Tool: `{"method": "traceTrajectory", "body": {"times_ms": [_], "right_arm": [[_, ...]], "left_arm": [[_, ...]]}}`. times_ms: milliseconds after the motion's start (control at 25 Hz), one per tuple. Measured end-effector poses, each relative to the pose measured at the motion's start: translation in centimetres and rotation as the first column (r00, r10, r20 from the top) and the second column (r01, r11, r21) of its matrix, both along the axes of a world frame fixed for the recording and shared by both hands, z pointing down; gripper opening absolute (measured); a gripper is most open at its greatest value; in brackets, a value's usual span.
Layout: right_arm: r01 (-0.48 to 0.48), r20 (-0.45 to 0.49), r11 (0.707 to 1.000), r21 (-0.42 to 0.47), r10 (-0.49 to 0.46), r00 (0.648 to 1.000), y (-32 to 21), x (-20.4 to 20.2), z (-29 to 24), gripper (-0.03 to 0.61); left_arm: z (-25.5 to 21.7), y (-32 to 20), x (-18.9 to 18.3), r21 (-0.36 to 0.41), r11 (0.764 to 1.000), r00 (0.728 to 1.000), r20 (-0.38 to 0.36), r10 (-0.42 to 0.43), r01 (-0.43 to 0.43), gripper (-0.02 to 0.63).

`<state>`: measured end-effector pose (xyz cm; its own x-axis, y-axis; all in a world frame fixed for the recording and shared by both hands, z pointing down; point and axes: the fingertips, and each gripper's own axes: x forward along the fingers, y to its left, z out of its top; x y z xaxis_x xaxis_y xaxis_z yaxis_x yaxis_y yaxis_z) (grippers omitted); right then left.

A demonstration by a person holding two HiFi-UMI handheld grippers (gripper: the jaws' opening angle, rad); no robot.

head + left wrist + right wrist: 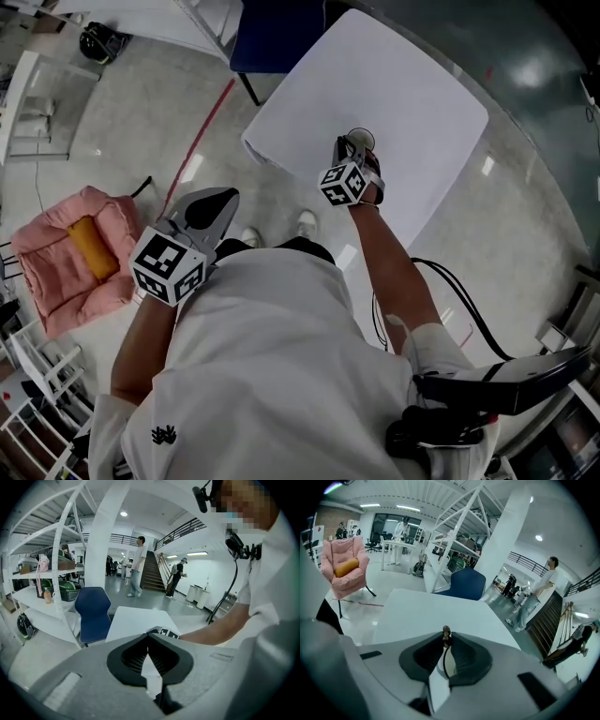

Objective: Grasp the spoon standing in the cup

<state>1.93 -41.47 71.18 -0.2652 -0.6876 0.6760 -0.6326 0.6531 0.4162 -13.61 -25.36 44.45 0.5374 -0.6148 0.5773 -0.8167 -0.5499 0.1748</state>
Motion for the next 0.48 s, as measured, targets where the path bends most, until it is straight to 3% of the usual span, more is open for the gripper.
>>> {"method": "traceTrajectory", "body": {"times_ms": [480], "right_arm": [[-0.007, 0.044, 0.997, 0.074, 0.004, 0.999, 0.7, 1.0, -4.3, 0.044]], "left_arm": [[-0.6, -0.4, 0.2, 0.043, 0.997, 0.998, -0.012, 0.067, -0.066, 0.012]]}}
